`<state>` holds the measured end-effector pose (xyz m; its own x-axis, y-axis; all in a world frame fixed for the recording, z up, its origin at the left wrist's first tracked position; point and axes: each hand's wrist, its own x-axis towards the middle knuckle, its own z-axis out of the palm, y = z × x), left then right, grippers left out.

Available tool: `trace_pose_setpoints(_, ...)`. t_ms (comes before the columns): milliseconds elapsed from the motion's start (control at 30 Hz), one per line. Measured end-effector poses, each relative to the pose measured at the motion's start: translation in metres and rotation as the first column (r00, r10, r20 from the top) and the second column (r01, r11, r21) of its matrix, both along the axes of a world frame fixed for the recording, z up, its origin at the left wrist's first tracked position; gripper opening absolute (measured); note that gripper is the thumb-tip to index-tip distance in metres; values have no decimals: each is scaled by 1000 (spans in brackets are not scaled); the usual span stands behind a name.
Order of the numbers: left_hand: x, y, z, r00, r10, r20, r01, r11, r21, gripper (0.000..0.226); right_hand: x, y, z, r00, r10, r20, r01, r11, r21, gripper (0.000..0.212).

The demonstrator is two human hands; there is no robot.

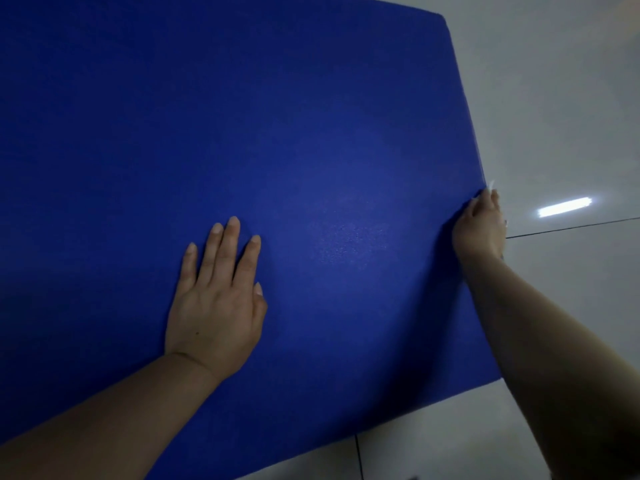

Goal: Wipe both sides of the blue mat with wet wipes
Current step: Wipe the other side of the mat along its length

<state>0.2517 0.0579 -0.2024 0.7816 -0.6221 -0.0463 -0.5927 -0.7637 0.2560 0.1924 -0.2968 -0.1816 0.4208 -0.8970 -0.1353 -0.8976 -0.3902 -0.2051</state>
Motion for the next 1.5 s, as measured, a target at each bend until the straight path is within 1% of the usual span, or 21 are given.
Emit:
trace_pose_setpoints(100, 0, 1, 0, 1000, -2, 3, 2, 1000, -3, 57, 20, 24, -2, 998, 13, -63, -18, 997, -80, 51)
trace_pose_setpoints(167, -1, 1, 0, 1000, -4, 9, 4, 1000, -4, 57, 30, 65, -5, 951, 307, -49, -311, 940, -144, 56)
trace_pose_setpoints(267, -1, 1, 1, 1000, -6, 17, 6, 1000, 15, 58, 35, 146, -13, 619, 785, 35, -780, 619, -94, 52)
trace_pose_setpoints(333, 0, 1, 0, 1000, -12, 18, 12, 1000, 23, 59, 36, 161, -13, 427, 903, 41, -898, 429, -99, 47)
trace_pose_setpoints(367, 0, 1, 0, 1000, -16, 17, 15, 1000, 24, 59, 37, 150, -13, 409, 912, 17, -905, 408, -117, 46)
trace_pose_setpoints(400, 0, 0, 0, 1000, -17, 13, 17, 1000, 22, 59, 39, 132, -13, 459, 888, -11, -880, 454, -137, 48)
trace_pose_setpoints(500, -1, 1, -1, 1000, -13, 12, 12, 1000, 5, 57, 42, 67, -9, 843, 533, -68, -537, 836, -112, 53)
trace_pose_setpoints(567, -1, 1, -1, 1000, -12, 13, 12, 1000, 3, 57, 46, 60, -6, 924, 375, -73, -381, 921, -78, 53)
trace_pose_setpoints(633, -1, 1, 0, 1000, -8, 2, 8, 1000, -1, 58, 49, 101, -5, 808, 589, -21, -587, 800, -124, 54)
trace_pose_setpoints(733, 0, 0, 1, 1000, -8, 2, 8, 1000, 8, 59, 44, 172, -12, 427, 903, 47, -898, 429, -96, 51)
trace_pose_setpoints(767, 1, 0, 1, 1000, -10, 0, 10, 1000, 10, 59, 44, 178, -11, 374, 927, 42, -921, 376, -100, 49)
trace_pose_setpoints(833, 1, 1, 1, 1000, -12, -18, 12, 1000, -2, 59, 49, 152, -11, 458, 889, -4, -883, 454, -119, 50)
trace_pose_setpoints(967, 0, 3, 3, 998, 3, -65, -6, 999, -51, 56, 48, 57, -10, 873, 482, -80, -488, 868, -94, 51)
trace_pose_setpoints(1033, 5, 1, 7, 993, 43, -111, -58, 990, -132, 53, 42, 50, -6, 932, 350, -95, -356, 933, -53, 50)
trace_pose_setpoints(1100, 21, -7, 13, 989, 80, -128, -109, 965, -239, 43, 38, 86, -6, 870, 492, -37, -492, 861, -127, 53)
trace_pose_setpoints(1233, 67, -43, 16, 992, 86, -93, -112, 937, -331, 18, 23, 181, -11, 399, 916, 34, -908, 400, -127, 51)
trace_pose_setpoints(1267, 76, -50, 14, 992, 95, -87, -119, 932, -343, 13, 27, 179, -11, 365, 930, 28, -922, 366, -125, 50)
trace_pose_setpoints(1300, 82, -56, 11, 991, 101, -90, -127, 928, -351, 13, 33, 164, -10, 399, 917, 22, -908, 398, -130, 51)
trace_pose_setpoints(1367, 88, -59, 5, 989, 102, -105, -134, 924, -358, 13, 42, 116, -12, 600, 800, 5, -790, 594, -153, 51)
trace_pose_setpoints(1433, 89, -59, 2, 988, 108, -107, -140, 920, -365, 12, 43, 59, -9, 850, 525, -35, -524, 840, -141, 51)
trace_pose_setpoints(1500, 87, -60, 2, 989, 108, -97, -136, 925, -356, 13, 43, 23, -5, 966, 249, -72, -255, 963, -88, 51)
